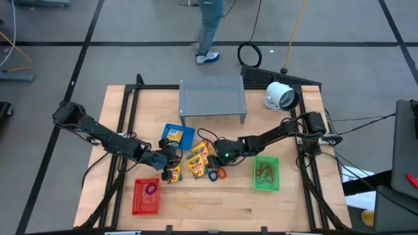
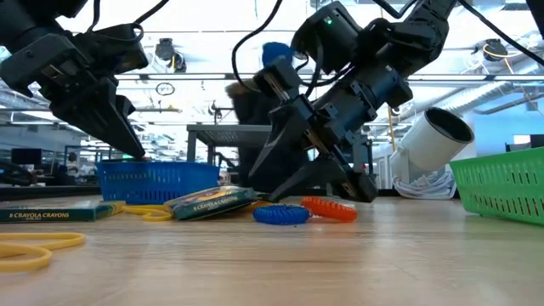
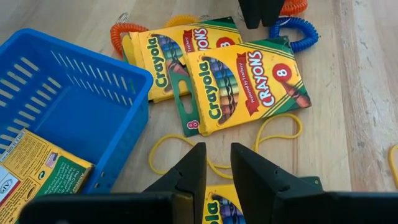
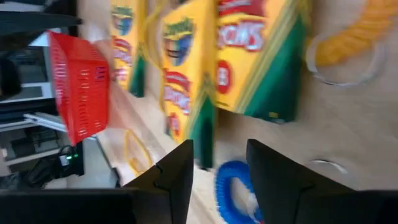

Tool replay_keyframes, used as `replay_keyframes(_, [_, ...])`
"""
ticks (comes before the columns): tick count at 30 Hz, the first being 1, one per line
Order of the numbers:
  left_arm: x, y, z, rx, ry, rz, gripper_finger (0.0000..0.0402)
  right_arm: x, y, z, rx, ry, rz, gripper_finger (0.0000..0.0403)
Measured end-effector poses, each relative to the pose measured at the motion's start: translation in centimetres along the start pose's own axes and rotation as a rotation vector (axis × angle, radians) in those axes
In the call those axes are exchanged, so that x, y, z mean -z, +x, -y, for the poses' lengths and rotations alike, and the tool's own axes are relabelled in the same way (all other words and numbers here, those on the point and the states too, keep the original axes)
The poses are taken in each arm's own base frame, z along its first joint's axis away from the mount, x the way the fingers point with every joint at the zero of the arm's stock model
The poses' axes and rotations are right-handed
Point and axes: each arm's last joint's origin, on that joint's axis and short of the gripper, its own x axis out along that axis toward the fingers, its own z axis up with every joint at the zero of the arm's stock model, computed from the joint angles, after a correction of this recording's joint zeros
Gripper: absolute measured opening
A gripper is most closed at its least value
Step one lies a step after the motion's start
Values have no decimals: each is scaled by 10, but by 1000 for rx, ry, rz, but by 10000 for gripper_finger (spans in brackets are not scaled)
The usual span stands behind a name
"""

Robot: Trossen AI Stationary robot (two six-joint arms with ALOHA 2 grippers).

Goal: Pick & Place Office Desk Supplies
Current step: Put the yellow crayon box into the blue bin

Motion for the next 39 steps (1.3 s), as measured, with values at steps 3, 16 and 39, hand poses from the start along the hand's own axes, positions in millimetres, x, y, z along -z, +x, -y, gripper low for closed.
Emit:
replay_keyframes(3, [0,0,0,0,0,0,81,-1,0,-3,-25,-8,4,137])
replay_keyframes(16, [0,0,0,1,-1,2,81,0,0,-2,-23,-2,2,189])
replay_keyframes(39, [0,0,0,2,0,0,81,5,2,-9,-14,17,15,215])
